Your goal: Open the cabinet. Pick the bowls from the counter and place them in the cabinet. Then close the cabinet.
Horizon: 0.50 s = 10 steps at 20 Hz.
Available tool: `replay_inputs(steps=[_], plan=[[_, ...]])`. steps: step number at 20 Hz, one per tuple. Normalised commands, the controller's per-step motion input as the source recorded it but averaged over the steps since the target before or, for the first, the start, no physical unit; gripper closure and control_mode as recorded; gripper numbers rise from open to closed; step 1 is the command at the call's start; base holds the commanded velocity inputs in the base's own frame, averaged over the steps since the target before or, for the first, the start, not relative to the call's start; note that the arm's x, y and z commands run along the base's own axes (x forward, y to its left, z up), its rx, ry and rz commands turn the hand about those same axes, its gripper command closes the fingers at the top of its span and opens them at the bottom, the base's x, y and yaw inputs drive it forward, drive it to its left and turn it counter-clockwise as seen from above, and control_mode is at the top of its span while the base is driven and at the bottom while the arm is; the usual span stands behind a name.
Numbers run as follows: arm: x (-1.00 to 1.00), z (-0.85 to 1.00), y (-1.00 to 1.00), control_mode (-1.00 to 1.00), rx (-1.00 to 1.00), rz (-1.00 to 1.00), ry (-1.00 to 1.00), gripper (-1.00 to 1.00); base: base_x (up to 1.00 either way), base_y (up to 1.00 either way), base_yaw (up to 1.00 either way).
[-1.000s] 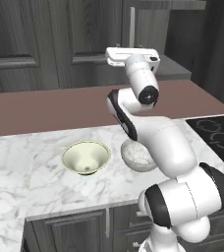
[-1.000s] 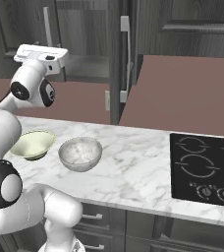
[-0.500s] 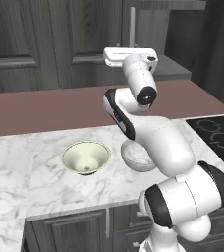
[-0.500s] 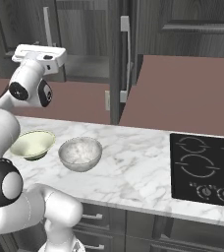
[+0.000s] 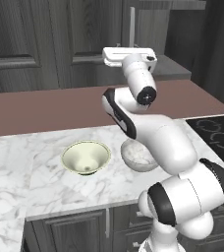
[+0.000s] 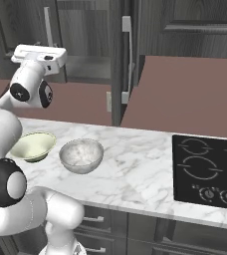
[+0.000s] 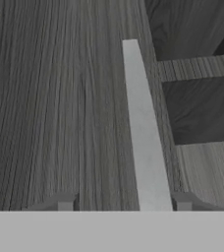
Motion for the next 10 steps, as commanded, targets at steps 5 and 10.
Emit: replay_inputs(steps=[5,10], plan=[[0.96,0.00,-0.18,-1.00,0.02,0.12,0.43,1.00,0.00,0.00,0.00],[-0.12,0.30,0.66,-1.00,0.00,0.14,0.26,1.00,0.00,0.00,0.00]])
